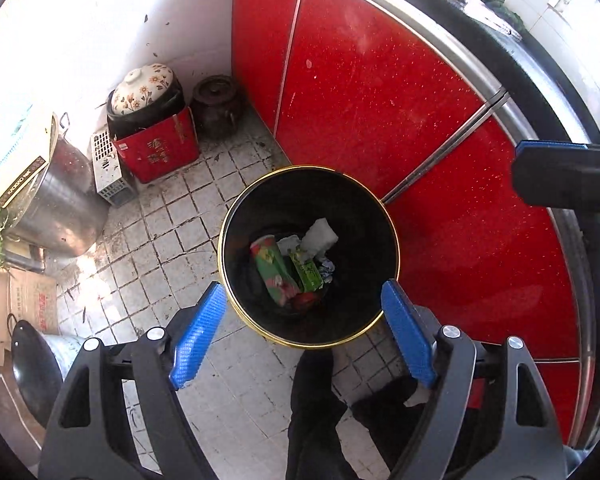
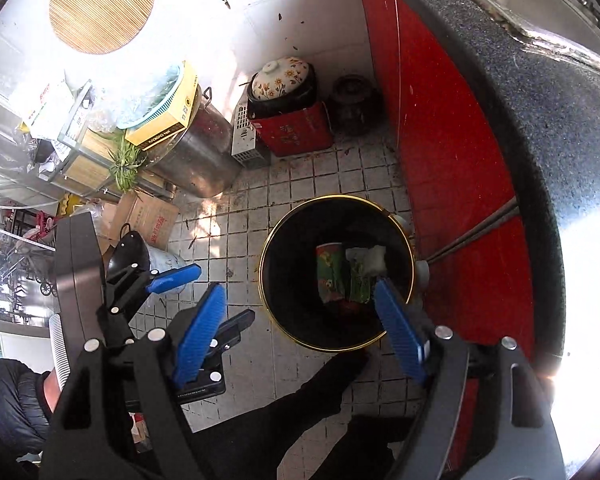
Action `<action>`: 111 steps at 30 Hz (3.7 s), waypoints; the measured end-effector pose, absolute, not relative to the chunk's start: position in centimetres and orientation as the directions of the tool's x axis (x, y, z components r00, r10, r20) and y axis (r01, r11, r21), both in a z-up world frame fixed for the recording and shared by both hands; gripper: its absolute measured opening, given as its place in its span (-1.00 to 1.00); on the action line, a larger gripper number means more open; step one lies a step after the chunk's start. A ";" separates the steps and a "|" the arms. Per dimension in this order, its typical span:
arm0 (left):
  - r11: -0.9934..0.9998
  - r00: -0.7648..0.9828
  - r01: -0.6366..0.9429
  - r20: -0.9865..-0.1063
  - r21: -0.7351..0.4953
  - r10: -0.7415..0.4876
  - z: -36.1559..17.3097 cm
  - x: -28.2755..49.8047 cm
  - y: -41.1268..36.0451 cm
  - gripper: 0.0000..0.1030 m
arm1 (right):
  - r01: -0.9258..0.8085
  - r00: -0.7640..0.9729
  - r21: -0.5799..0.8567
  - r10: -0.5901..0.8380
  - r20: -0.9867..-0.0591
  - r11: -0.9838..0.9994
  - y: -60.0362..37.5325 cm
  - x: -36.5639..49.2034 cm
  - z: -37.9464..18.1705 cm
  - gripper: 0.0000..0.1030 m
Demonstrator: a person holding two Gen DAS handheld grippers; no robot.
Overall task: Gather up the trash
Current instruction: 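Open both tools to drop the wrapper and foam into the bin, then move both empty tools back over the counter toward the remaining trash, then grasp the clear plastic cup with the left tool while the right tool grasps the black toy car, then carry the cup and toy car with both tools to the trash bin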
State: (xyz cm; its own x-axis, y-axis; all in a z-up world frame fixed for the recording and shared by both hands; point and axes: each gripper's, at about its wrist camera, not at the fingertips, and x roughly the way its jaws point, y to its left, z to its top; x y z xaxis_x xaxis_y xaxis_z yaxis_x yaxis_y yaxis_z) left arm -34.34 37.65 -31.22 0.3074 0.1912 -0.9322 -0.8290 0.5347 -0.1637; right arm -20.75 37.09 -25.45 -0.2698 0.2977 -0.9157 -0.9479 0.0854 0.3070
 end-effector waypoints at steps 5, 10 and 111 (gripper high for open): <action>0.573 0.314 -0.806 -0.927 -0.146 0.206 -27.7 -33.4 36.0 0.77 | -0.945 -0.226 0.297 0.387 -0.894 0.133 34.0 -19.2 -20.6 0.55; 0.636 0.360 -0.756 -0.910 -0.156 0.206 -22.6 -30.5 34.5 0.87 | -0.934 -0.098 0.254 0.503 -0.858 0.252 28.6 -15.8 -14.0 0.75; 0.984 0.544 0.170 -0.827 -0.058 -0.142 -11.6 21.4 0.4 -0.34 | -0.125 0.475 0.116 0.162 -0.865 0.985 -22.0 17.5 -14.1 -0.31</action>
State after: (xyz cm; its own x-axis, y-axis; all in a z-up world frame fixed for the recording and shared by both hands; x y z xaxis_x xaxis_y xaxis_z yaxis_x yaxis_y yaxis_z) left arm 21.42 0.41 -11.59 0.5443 -0.1425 -0.8267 0.1702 0.9837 -0.0575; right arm 17.46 -22.03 -14.06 0.4746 0.1620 -0.8652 -0.1247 0.9854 0.1161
